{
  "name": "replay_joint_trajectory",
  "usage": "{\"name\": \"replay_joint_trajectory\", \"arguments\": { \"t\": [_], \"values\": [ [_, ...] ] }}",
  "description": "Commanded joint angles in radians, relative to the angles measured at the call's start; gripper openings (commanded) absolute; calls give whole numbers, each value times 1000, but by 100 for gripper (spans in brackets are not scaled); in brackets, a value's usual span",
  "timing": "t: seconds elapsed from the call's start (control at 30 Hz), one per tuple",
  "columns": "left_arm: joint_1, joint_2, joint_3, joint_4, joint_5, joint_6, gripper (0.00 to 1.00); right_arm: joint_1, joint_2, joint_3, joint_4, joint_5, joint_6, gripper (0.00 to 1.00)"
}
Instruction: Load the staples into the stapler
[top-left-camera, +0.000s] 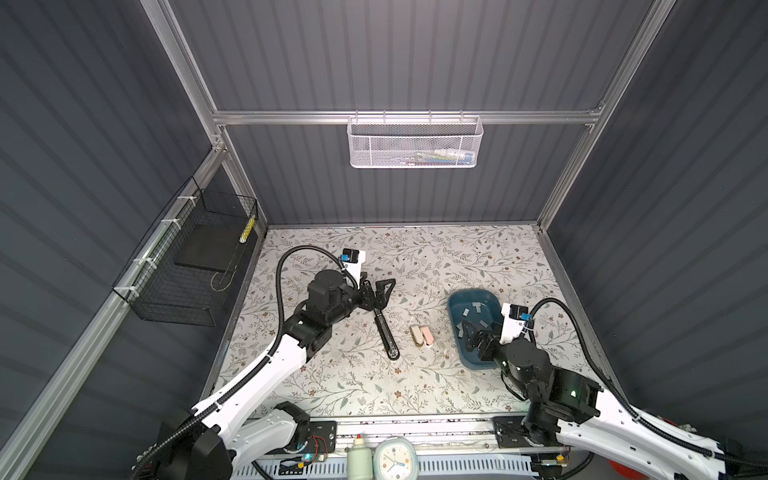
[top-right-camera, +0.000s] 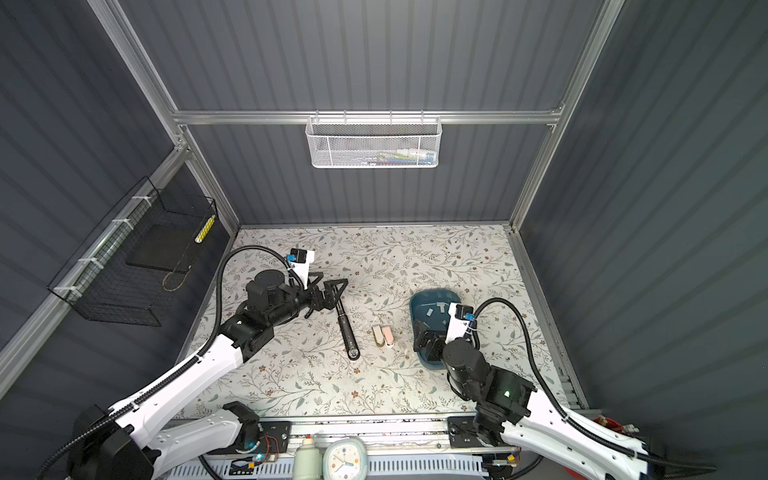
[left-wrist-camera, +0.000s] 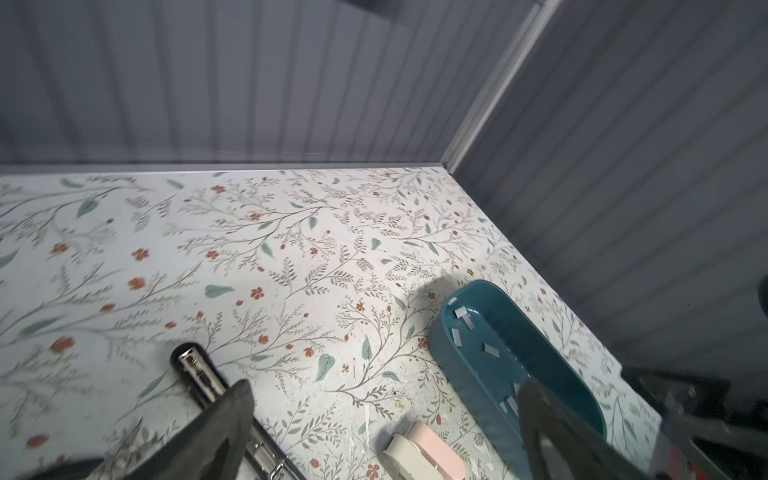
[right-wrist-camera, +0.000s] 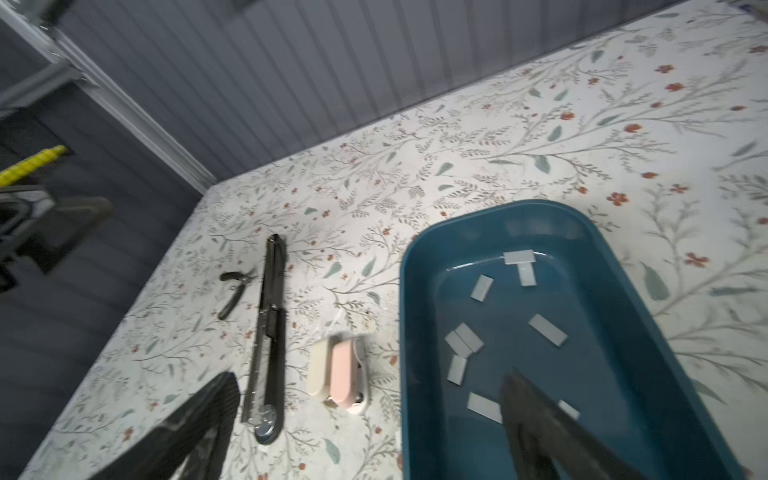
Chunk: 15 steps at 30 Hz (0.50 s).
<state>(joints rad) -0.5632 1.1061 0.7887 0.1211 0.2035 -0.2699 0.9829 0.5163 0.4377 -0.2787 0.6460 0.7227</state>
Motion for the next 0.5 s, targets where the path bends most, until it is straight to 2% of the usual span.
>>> {"name": "replay_joint_trajectory", "arguments": {
  "t": [0.0,0.1,0.3,0.4,0.47],
  "values": [
    [-14,54,58,26,241,268,87,-38,14,-5,-58,95,-26,99],
    [-53,102,75,-21,239,424,82,-74,11,-20,-48,87,-66,99],
    [-84,216,88,-38,293,657,66,-167,4,-27,-67,193,-124,99],
    [-90,242,96,-111,372,877,61,-225,6,-44,-24,167,-141,99],
    [-90,256,96,-172,364,1017,58,-248,13,-63,41,161,-170,99]
  ]
}}
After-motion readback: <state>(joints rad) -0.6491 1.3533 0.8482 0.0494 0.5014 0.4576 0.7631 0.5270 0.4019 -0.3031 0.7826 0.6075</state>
